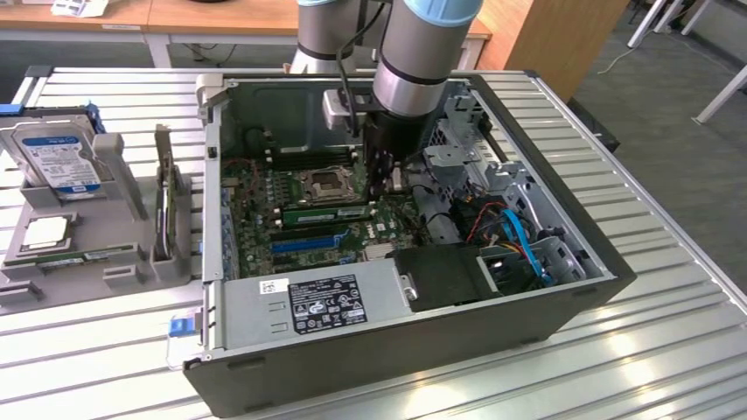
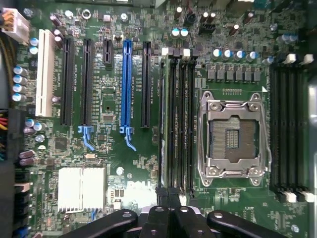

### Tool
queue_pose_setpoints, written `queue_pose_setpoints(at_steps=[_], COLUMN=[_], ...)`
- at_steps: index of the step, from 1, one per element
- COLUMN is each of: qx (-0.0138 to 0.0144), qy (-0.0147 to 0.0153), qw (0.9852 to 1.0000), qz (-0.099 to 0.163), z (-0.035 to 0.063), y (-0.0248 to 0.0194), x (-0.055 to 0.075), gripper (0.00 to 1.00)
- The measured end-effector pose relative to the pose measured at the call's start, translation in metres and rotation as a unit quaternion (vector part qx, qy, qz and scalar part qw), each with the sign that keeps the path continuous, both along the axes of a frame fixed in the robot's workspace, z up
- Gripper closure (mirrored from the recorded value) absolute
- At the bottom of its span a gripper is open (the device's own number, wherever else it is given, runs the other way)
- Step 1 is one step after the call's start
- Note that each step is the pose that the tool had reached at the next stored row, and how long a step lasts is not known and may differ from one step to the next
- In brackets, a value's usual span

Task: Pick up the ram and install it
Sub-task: 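Press down the ram until it locks into place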

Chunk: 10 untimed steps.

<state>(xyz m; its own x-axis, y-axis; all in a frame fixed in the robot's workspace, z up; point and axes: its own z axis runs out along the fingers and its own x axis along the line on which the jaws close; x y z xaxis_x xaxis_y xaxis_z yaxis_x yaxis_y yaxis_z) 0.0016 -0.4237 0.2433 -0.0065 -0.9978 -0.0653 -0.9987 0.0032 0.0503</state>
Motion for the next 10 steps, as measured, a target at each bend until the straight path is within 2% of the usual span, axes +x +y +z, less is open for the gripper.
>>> queue_pose_setpoints(at_steps=[4, 10], qx=[0.0000, 0.0000], qy=[0.0001, 0.0001], qw=[1.0000, 1.0000], qz=[0.000, 0.000], z=[0.0051, 0.0051], y=[0.0000, 0.0000], x=[0.0000, 0.0000], gripper=[0.90, 0.90])
